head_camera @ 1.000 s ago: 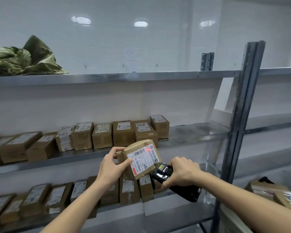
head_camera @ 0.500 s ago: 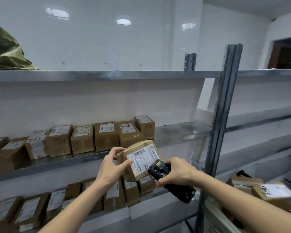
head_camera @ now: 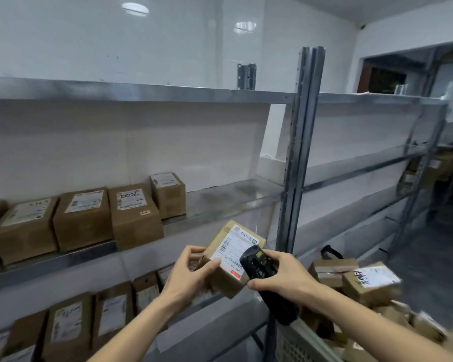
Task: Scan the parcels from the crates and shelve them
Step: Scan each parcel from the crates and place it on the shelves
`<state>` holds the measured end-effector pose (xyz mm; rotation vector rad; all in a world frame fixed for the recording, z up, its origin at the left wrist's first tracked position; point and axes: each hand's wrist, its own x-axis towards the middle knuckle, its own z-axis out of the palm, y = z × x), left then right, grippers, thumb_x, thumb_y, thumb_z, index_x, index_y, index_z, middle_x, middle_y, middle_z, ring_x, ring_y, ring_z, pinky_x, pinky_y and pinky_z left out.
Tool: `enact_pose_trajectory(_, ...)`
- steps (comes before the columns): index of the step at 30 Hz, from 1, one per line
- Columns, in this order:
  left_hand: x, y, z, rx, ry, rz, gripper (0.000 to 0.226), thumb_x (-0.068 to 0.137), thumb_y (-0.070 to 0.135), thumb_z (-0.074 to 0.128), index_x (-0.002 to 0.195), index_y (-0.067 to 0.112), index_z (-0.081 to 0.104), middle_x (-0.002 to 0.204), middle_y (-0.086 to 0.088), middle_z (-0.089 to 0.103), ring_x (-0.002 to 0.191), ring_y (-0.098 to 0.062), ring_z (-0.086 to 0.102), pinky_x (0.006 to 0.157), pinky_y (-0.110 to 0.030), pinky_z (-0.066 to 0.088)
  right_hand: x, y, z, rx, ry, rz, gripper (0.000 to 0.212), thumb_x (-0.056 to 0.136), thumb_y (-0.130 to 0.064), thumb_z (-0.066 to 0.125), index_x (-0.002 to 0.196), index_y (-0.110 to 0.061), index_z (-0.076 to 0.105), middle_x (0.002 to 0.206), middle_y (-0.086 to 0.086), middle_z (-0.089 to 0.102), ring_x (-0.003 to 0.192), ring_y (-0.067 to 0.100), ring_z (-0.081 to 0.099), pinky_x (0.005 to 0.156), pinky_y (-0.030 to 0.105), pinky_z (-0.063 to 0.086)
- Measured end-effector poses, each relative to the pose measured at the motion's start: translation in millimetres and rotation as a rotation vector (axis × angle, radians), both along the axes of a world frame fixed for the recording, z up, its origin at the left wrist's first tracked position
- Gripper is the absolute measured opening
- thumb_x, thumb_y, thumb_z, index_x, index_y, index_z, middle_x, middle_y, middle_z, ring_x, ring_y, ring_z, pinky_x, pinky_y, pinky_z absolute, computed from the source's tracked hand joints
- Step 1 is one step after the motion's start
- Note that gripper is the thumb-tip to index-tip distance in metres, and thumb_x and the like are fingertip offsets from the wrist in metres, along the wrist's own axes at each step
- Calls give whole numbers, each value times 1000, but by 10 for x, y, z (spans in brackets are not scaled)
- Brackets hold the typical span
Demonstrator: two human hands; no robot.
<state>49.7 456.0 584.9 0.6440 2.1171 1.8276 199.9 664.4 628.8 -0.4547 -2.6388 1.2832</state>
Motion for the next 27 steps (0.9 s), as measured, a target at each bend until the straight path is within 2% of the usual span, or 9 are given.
enact_pose_trajectory(4,-167,471,-337,-29,-6,22,58,56,61,88,102,32,68,96,6,75,89,-13,72,75,-40,62,-242,538,-244,-41,6,0,63,65,-35,96,110,-55,57,102,-33,70,101,-14,62,90,14,48)
enact_pose_trajectory(6,-234,730,-541,-27,-44,15,61,60,50,92,113,30,69,100,5,76,91,-11,73,71,-34,62,-428,820,-414,-71,-25,5,62,66,-34,97,113,-50,59,100,-30,71,100,-13,63,91,12,49)
enact_pose_trajectory(9,-414,1168,-847,-23,-109,41,69,60,48,93,121,28,69,105,8,77,94,-6,73,73,-28,61,-750,1280,-688,-128,-72,27,57,71,-27,96,104,-47,54,94,-29,66,93,-14,60,75,2,44)
enact_pose_trajectory(11,-572,1436,-1066,-15,-155,76,56,69,36,92,119,30,68,93,21,76,87,5,71,78,-29,61,-997,1573,-866,-158,-78,43,61,70,-26,96,106,-45,50,96,-29,63,93,-12,59,77,4,44)
enact_pose_trajectory(13,-733,1671,-1275,-28,-160,122,52,73,27,89,119,29,67,98,19,75,84,7,69,84,-25,59,-1266,1831,-1087,-169,-129,74,64,67,-30,97,116,-38,56,101,-23,69,95,-4,66,88,13,50)
enact_pose_trajectory(17,-1013,1994,-1708,-47,-179,196,54,75,15,88,124,20,65,110,8,68,88,6,60,63,-3,47,-1703,2183,-1580,-161,-206,135,72,63,-32,95,129,-31,66,106,-12,75,96,1,71,87,19,57)
enact_pose_trajectory(20,-1178,2166,-2135,-66,-209,235,57,70,9,90,121,15,67,111,2,71,88,0,68,66,-10,54,-1971,2352,-1983,-188,-232,155,70,64,-32,97,125,-38,63,109,-19,72,96,-8,66,79,7,49)
enact_pose_trajectory(24,-1449,2298,-2635,-59,-284,305,64,64,9,93,123,13,67,118,-3,71,105,-18,69,86,-39,61,-2344,2464,-2449,-253,-251,180,73,58,-36,100,119,-46,62,107,-26,73,96,-16,64,83,5,47)
enact_pose_trajectory(27,-1593,2420,-2861,-68,-274,312,61,67,9,91,121,18,65,116,6,67,106,-12,66,79,-26,59,-2542,2576,-2751,-261,-264,184,67,65,-26,100,121,-39,66,104,-25,75,97,-16,65,79,3,47)
